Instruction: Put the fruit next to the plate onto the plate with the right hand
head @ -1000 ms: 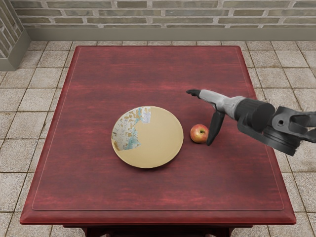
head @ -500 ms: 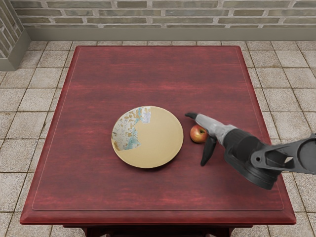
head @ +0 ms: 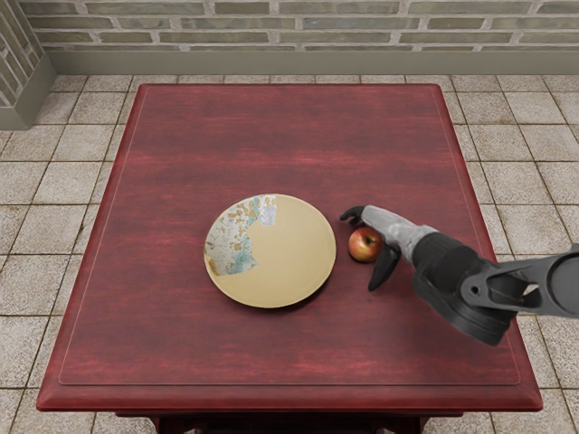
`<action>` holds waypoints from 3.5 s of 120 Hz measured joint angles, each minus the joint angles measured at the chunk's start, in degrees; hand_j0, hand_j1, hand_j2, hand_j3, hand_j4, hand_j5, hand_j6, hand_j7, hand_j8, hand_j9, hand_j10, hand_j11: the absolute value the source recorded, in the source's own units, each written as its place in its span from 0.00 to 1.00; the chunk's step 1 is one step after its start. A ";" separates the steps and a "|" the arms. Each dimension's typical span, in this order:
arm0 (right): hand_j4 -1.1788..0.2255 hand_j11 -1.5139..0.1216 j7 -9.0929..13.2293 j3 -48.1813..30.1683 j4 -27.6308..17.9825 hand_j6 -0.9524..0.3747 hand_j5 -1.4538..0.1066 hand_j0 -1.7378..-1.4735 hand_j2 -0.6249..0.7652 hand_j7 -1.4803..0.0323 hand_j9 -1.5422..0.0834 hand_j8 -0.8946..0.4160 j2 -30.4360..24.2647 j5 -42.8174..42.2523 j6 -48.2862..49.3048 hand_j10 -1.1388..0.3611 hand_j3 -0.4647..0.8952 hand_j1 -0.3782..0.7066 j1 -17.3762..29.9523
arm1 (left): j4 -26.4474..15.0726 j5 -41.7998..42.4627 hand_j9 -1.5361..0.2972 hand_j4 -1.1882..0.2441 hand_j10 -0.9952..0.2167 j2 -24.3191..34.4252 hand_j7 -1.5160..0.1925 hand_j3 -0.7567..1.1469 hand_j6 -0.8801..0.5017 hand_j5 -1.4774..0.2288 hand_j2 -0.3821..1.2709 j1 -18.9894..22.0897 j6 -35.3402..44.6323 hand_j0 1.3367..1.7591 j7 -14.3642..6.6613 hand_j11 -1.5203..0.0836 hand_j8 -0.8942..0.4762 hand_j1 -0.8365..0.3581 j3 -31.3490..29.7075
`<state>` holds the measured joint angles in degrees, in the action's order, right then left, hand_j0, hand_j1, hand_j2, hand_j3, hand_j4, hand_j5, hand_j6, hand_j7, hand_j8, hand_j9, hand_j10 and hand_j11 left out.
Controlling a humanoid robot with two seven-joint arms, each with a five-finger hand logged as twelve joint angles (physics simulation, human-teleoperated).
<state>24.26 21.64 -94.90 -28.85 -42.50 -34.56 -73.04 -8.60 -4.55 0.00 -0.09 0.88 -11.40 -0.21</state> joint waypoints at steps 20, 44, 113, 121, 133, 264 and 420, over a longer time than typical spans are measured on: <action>0.63 0.78 0.47 -0.43 0.02 0.49 0.67 0.30 0.42 0.72 0.74 0.47 -0.96 0.78 -0.18 0.58 0.34 0.36 -0.38 | 0.01 -0.01 0.67 0.66 0.62 0.00 0.70 0.40 0.46 0.68 0.26 0.00 0.00 0.76 0.02 0.75 0.47 0.75 0.02; 0.60 0.69 1.62 -1.05 -0.07 0.46 0.65 0.30 0.41 0.68 0.69 0.43 -1.34 1.89 -0.41 0.54 0.34 0.40 -1.05 | -0.01 -0.02 0.67 0.66 0.62 0.00 0.70 0.40 0.46 0.68 0.26 0.00 0.00 0.76 0.03 0.75 0.47 0.75 0.04; 0.47 0.54 2.22 -2.15 -0.48 0.38 0.53 0.32 0.40 0.55 0.56 0.35 -0.80 1.75 -0.52 0.42 0.34 0.54 -0.16 | 0.00 -0.02 0.67 0.66 0.62 0.00 0.70 0.40 0.46 0.68 0.26 0.01 0.00 0.76 0.01 0.75 0.47 0.75 0.04; 0.45 0.52 2.22 -2.17 -0.46 0.40 0.52 0.32 0.40 0.53 0.54 0.36 -0.78 1.58 -0.48 0.40 0.34 0.55 -0.03 | 0.00 -0.02 0.67 0.66 0.62 0.00 0.70 0.40 0.46 0.68 0.26 0.01 0.00 0.76 0.02 0.75 0.47 0.75 0.05; 0.43 0.49 2.23 -2.33 -0.46 0.42 0.49 0.33 0.42 0.50 0.51 0.37 -0.80 1.54 -0.46 0.38 0.34 0.56 0.15 | 0.00 -0.03 0.67 0.66 0.62 0.00 0.70 0.40 0.46 0.68 0.26 0.00 0.00 0.76 0.02 0.75 0.47 0.75 0.05; 0.33 0.29 6.00 -20.44 -1.23 0.46 0.25 0.30 0.85 0.31 0.31 0.41 10.90 4.38 -0.18 0.26 0.34 0.70 1.03 | 0.00 -0.02 0.67 0.66 0.62 0.00 0.70 0.40 0.46 0.68 0.26 0.00 0.01 0.76 0.03 0.75 0.47 0.75 0.03; 0.81 0.90 5.89 -52.84 10.77 0.69 0.90 0.30 0.45 0.95 0.92 0.65 -30.11 51.13 69.54 0.73 0.34 0.07 21.31 | 0.00 -0.03 0.67 0.66 0.62 0.00 0.70 0.40 0.46 0.68 0.26 0.00 0.01 0.76 0.03 0.75 0.47 0.75 0.05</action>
<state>30.15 -31.20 -84.12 -58.96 8.63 34.98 -51.73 -8.60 -4.58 0.00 -0.09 0.89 -11.37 -0.16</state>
